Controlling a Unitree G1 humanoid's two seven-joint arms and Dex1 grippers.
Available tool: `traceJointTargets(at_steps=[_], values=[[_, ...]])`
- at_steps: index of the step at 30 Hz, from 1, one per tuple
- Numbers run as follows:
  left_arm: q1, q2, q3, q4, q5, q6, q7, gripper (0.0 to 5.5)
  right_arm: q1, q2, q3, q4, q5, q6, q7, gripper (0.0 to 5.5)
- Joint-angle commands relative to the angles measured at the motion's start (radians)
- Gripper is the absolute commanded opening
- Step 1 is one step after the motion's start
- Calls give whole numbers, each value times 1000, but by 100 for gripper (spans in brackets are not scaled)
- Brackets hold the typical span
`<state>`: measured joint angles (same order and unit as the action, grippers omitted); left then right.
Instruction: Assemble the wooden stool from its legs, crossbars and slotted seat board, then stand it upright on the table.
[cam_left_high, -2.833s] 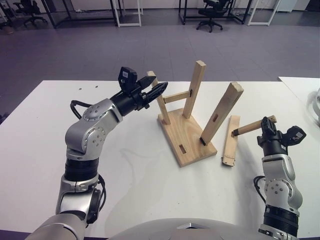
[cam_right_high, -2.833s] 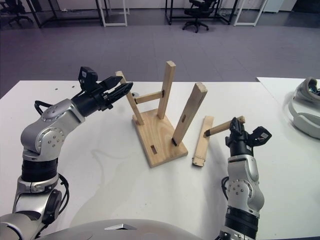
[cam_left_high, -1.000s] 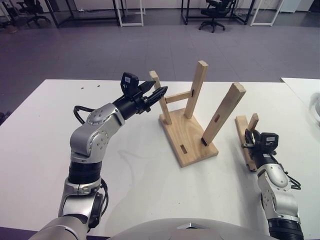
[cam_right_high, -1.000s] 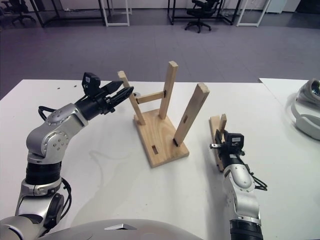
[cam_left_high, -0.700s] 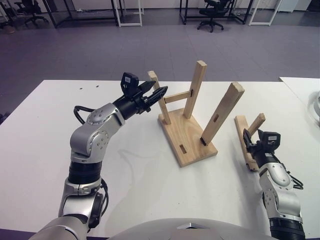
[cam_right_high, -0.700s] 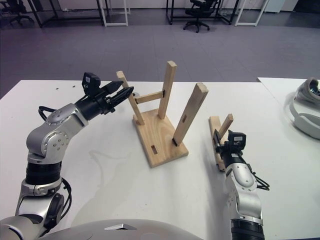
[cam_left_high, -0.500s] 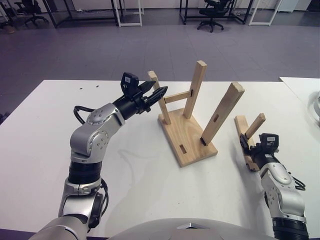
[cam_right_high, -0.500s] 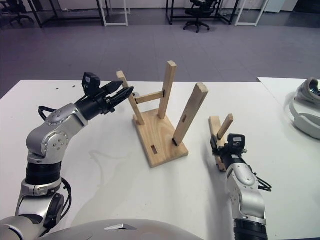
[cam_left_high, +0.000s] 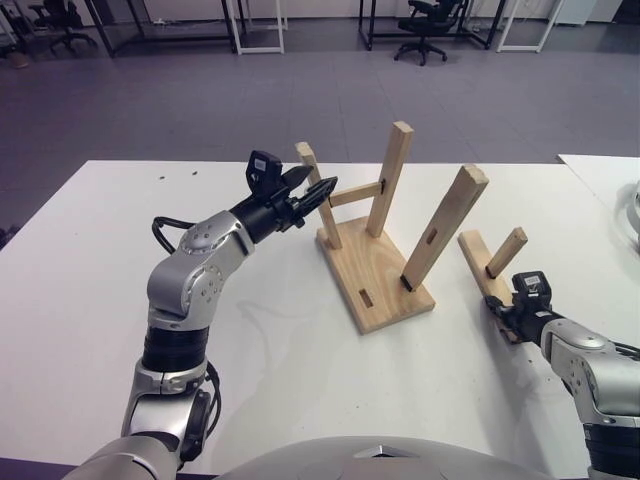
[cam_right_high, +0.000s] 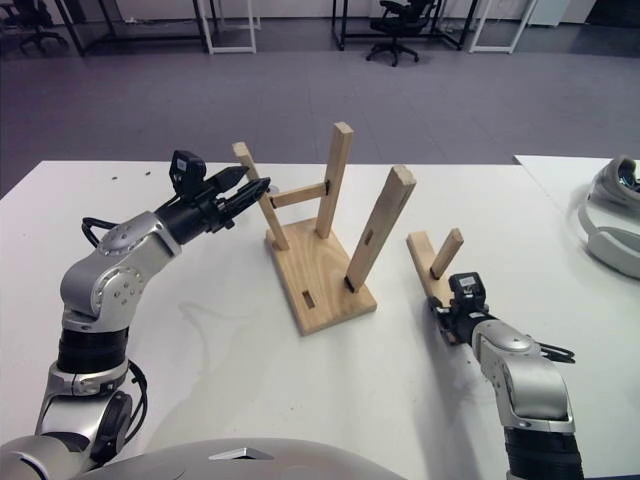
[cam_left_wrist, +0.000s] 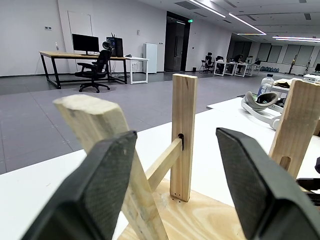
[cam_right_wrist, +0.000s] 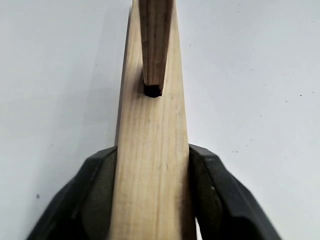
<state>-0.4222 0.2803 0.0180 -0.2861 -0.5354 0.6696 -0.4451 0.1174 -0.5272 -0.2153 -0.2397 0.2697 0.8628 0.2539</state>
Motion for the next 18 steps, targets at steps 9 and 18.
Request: traceJointTargets(at_steps=[9,18], values=[[-81,-76,78,13,-117,66,49,375,-172,-36,-160,-40,81,-204,83,205],[-379,-241,251,126,-486,171,228,394,-425,-223,-233,-266,340,-191,297,205]])
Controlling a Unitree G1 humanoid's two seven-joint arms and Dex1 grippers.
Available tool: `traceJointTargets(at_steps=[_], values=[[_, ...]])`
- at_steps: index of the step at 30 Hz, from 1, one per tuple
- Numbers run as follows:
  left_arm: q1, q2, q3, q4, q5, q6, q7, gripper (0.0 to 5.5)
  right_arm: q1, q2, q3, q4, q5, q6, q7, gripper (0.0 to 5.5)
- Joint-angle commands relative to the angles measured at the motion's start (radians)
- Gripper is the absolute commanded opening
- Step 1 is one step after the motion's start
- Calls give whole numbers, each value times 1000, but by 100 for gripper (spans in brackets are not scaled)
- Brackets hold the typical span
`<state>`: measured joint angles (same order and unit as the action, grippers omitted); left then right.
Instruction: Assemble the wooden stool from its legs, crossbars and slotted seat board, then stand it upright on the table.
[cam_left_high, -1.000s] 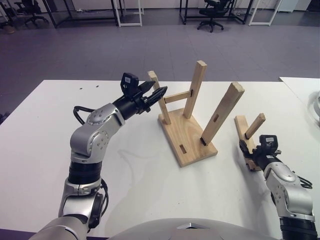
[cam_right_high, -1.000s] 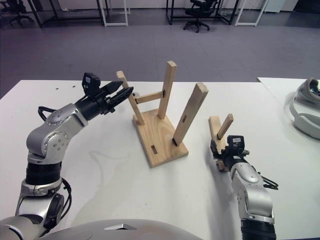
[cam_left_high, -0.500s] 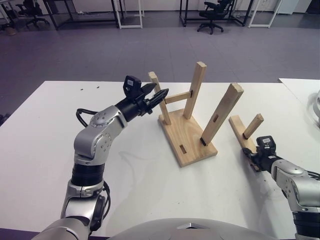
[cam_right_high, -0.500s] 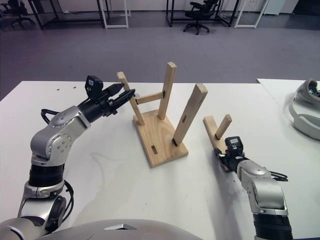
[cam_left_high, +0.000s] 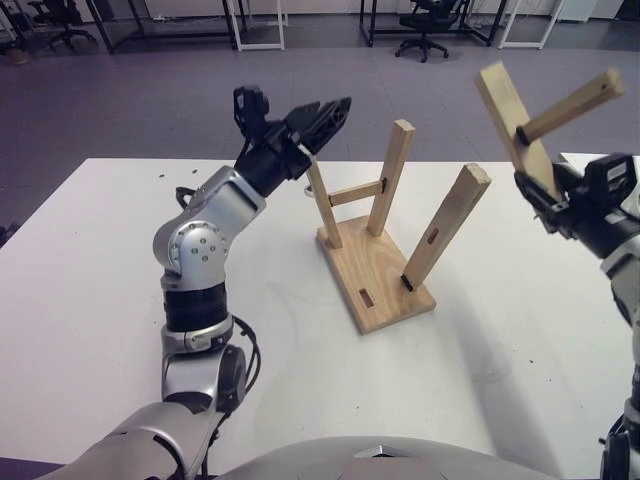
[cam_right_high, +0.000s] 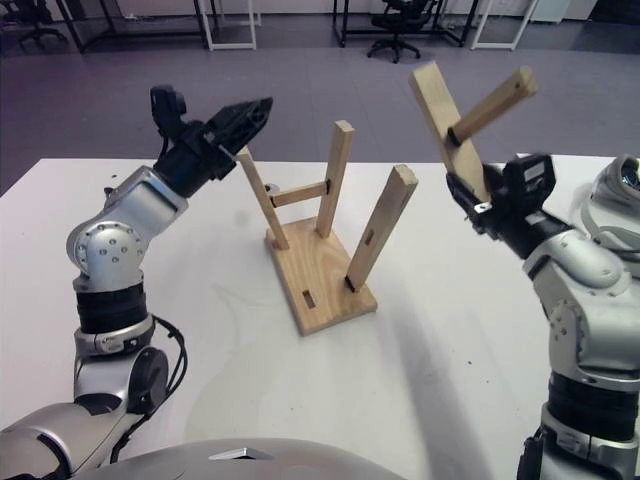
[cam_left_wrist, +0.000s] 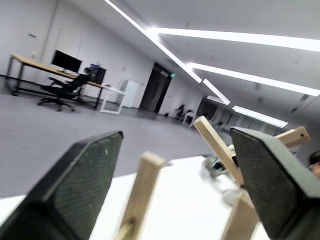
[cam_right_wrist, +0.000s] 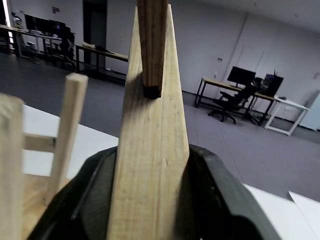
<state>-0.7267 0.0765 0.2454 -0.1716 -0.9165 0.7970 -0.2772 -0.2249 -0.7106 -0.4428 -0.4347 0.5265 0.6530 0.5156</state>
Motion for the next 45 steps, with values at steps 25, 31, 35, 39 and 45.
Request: traceJointTargets(at_steps=[25,31,35,39,45], values=[[-106,-107,-9,14,-419,34,291,177,-203,41,272,-230,205,29,-28,205],[-70,-99,-8,8,-407,10,342,122,-194,48,270,-243,203,20,-39,205],[-40,-102,3,-25,-434,-9,389,106,-178,54,276,-250,195,30,-37,255],[11,-101,20,-71,-477,-19,442,101,-170,74,281,-257,193,35,-58,323],[210,-49,52,-198,-506,-29,571,101,-116,82,121,-248,240,43,-133,396]])
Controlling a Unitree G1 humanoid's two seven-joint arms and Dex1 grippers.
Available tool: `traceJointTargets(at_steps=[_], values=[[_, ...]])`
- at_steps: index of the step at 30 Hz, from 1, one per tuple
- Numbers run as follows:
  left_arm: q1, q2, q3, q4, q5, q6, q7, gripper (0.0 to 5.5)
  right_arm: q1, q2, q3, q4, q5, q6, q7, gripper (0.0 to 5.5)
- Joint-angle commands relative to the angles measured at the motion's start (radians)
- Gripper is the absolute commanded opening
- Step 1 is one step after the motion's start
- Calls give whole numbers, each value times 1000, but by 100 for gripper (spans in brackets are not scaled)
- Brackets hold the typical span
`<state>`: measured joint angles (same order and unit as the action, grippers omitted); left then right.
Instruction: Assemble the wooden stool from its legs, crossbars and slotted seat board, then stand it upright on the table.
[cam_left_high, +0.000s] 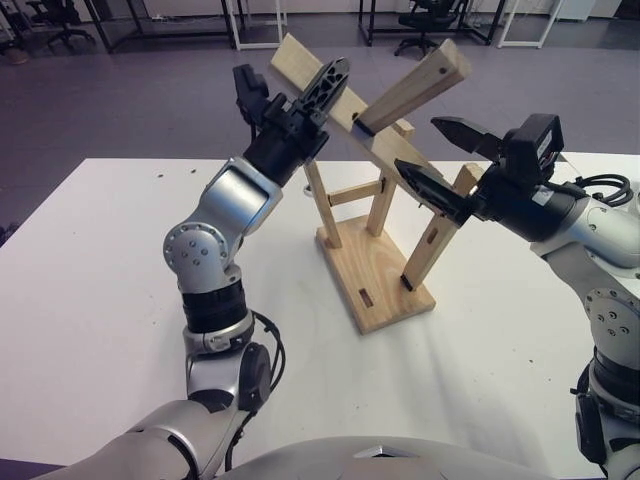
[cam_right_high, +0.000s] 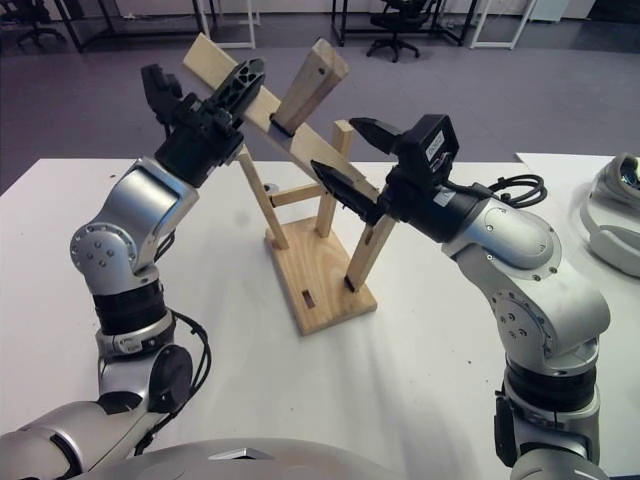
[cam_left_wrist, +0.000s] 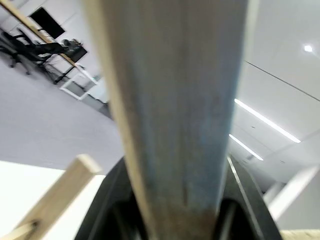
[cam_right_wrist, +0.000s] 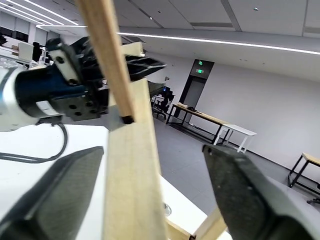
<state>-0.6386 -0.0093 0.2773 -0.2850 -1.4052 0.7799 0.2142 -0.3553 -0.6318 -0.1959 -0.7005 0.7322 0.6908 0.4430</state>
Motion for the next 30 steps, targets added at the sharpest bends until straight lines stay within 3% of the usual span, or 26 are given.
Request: traceJointTargets(at_steps=[1,8,16,22,27,30], values=[[160,45,21,-116,-11,-17,108,101,-10,12,-166,51,41,2,-96,396],[367,120,-24,-232,116,-40,165,101,-65,72,-270,377,-10,-9,-269,396],[514,82,-82,-226,301,-132,105,101,167,140,265,989,-598,-503,-78,396],[543,89,-90,-237,334,-124,99,101,249,170,418,895,-640,-592,121,396],[608,202,-181,-278,554,-129,23,101,264,219,425,789,-629,-569,131,396],[637,211,-189,-289,616,-150,7,101,273,224,418,772,-638,-564,123,396]])
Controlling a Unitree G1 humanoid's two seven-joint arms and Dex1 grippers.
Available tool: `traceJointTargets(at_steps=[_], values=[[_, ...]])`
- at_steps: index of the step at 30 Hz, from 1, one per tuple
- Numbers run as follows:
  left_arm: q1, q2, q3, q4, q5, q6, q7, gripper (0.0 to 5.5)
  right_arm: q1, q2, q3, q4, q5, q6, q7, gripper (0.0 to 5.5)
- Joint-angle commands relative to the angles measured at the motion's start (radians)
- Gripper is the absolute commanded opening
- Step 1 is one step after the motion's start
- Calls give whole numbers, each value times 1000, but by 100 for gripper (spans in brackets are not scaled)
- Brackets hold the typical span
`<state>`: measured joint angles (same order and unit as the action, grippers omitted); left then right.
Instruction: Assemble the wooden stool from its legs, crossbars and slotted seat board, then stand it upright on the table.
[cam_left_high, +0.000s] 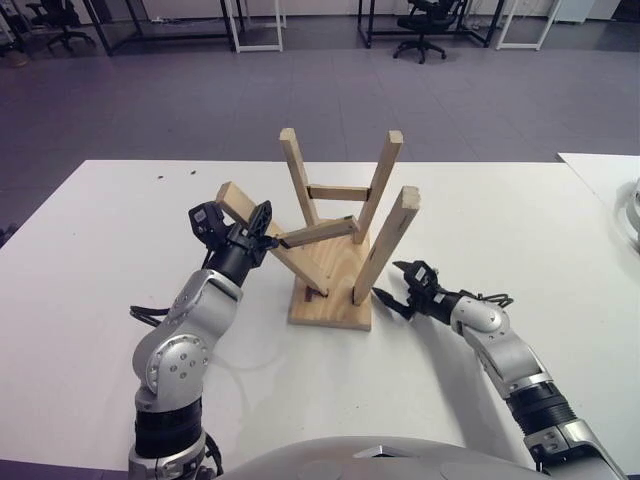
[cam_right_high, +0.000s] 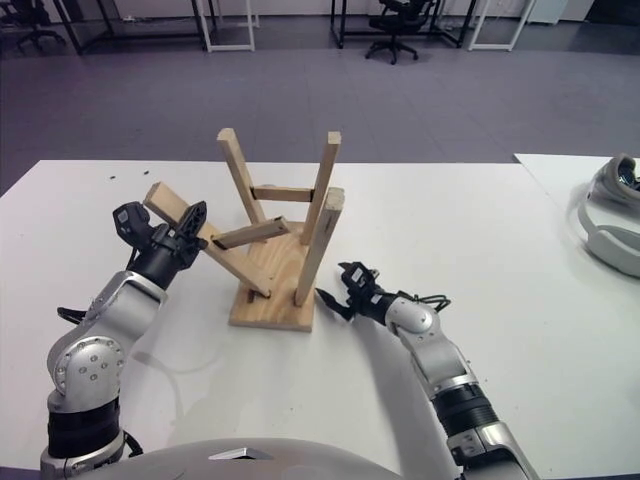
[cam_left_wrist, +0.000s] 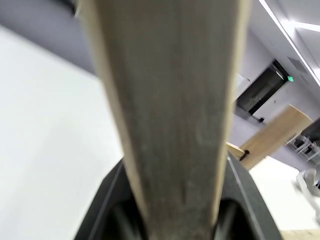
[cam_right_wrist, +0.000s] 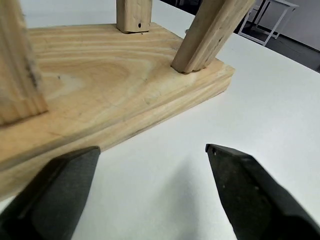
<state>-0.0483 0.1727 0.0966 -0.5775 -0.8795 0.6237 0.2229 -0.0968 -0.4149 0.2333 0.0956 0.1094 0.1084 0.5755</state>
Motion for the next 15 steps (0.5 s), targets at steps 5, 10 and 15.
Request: traceJointTargets(at_steps=[5,10,15], values=[[24,31,99,-14,-2,30,24,101,22,7,-41,-5,-29,6,-37,396],[21,48,131,-31,-77,112,60,101,30,10,-72,3,-45,-6,-60,396],[26,53,107,-73,-83,186,117,101,33,22,-69,0,-65,-9,-81,396]])
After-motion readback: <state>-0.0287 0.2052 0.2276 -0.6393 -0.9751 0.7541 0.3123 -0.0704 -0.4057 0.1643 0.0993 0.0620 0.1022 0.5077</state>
